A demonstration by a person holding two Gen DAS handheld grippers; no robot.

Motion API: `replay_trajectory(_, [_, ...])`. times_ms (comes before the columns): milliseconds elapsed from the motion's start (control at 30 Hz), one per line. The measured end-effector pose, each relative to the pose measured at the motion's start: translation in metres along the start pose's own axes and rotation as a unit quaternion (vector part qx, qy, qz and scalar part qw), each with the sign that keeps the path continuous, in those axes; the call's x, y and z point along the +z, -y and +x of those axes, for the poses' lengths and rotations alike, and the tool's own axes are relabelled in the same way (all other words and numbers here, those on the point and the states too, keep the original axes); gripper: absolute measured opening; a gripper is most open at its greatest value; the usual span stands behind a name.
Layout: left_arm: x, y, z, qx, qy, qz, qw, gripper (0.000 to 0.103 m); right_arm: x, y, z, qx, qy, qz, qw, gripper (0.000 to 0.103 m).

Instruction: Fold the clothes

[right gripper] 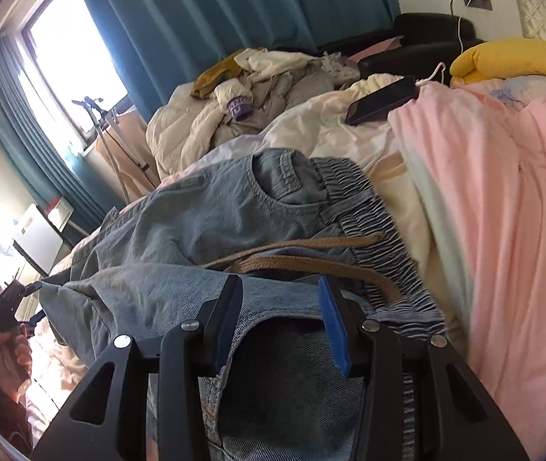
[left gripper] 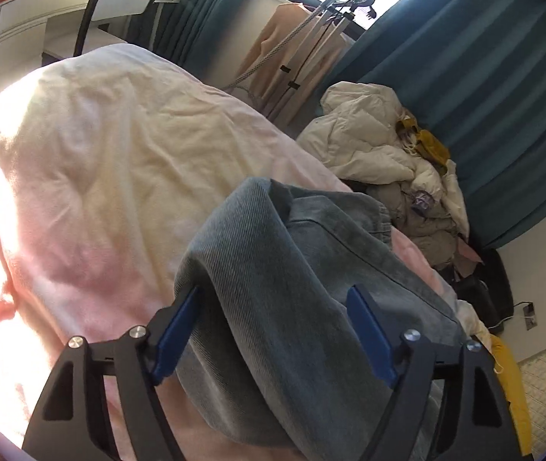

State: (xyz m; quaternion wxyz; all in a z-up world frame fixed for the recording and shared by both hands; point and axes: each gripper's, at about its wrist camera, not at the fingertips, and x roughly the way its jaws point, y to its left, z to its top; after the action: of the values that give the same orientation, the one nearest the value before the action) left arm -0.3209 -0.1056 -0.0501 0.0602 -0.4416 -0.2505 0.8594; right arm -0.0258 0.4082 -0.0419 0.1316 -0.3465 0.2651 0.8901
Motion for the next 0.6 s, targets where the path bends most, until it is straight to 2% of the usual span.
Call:
replay_trajectory(33, [0.003, -0.001, 0.008, 0.018, -0.005, 0.000, 0.9998, 0.068, -0.002, -0.002, 0.008, 0.001, -0.007, -0.003, 1.000, 0.041])
replay_trajectory(67, [0.005, -0.002, 0.016, 0.035, -0.011, 0.002, 0.9993, 0.055, -0.003, -0.003, 0.015, 0.001, -0.010, -0.006, 1.000, 0.041])
replay_trajectory(100, [0.004, -0.002, 0.023, 0.042, -0.021, 0.010, 0.9989, 0.050, -0.002, -0.004, 0.021, -0.001, -0.010, -0.009, 1.000, 0.041])
replay_trajectory(167, [0.000, 0.003, 0.036, 0.055, -0.040, 0.034, 0.9971, 0.025, -0.002, -0.005, 0.032, -0.008, -0.011, -0.018, 1.000, 0.041])
replay_trajectory(267, [-0.011, 0.018, 0.032, 0.077, -0.023, 0.078, 0.9938, 0.011, -0.002, -0.010, 0.047, -0.037, -0.009, -0.045, 0.998, 0.041])
replay_trajectory(333, [-0.019, 0.029, 0.021, 0.093, -0.002, 0.101, 0.9906, 0.003, -0.005, -0.018, 0.054, -0.051, -0.012, -0.070, 0.996, 0.041])
replay_trajectory(433, [-0.033, 0.045, -0.002, 0.108, 0.031, 0.131, 0.9849, 0.002, -0.008, -0.023, 0.058, -0.050, -0.016, -0.085, 0.995, 0.041])
replay_trajectory(600, [-0.066, 0.072, -0.068, 0.081, 0.084, 0.160, 0.9802, 0.001, -0.007, -0.017, 0.048, -0.031, -0.018, -0.068, 0.997, 0.041])
